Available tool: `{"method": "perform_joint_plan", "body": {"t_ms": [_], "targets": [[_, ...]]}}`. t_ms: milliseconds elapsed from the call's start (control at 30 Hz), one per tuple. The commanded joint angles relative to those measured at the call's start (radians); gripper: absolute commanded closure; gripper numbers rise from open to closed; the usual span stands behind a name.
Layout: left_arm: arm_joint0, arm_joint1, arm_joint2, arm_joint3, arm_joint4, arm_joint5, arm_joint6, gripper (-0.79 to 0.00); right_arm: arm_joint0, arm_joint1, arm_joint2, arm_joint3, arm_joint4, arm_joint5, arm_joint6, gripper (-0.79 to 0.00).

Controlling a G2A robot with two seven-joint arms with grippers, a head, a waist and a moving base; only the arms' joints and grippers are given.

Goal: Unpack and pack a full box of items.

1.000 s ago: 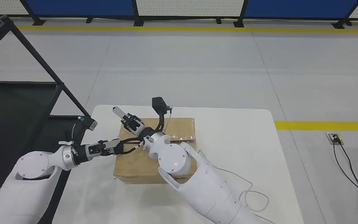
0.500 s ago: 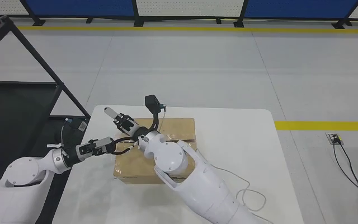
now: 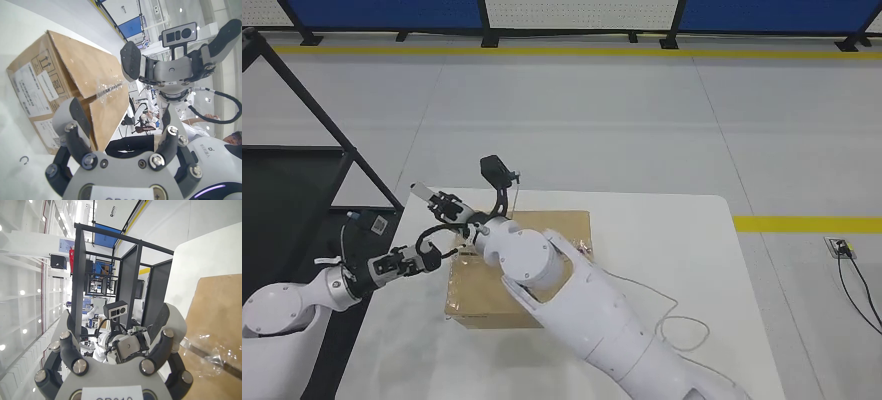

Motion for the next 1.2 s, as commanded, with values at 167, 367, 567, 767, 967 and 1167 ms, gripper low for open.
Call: {"method": "perform_joint_plan", "body": {"t_ms": [167, 367, 567, 767, 967, 1167], "targets": [[-0.025, -0.007, 0.026, 0.018, -0.002, 0.007, 0.005, -0.785, -0.055, 0.005, 0.042, -0.066, -0.058, -0.143, -0.091, -0.785], [-0.024, -0.012, 0.029, 0.013, -0.027, -0.026, 0.032, -0.785, -0.27, 0.06, 0.144, -0.325, -0.181, -0.242, -0.118, -0.785], [0.034, -0.012, 0.003, -0.017, -0.073, -0.072, 0.068, -0.785, -0.41, 0.093, 0.207, -0.481, -0.235, -0.27, -0.069, -0.785], [0.034, -0.012, 0.003, -0.017, -0.073, -0.072, 0.068, -0.785, -0.41, 0.093, 0.207, -0.481, -0.235, -0.27, -0.069, -0.785], [0.034, -0.012, 0.003, -0.017, -0.073, -0.072, 0.068, -0.785, -0.41, 0.093, 0.207, -0.481, -0.235, -0.27, -0.069, -0.785], [0.034, -0.012, 0.003, -0.017, -0.073, -0.072, 0.068, -0.785, -0.41, 0.093, 0.207, -0.481, -0.235, -0.27, -0.069, -0.785]]}}
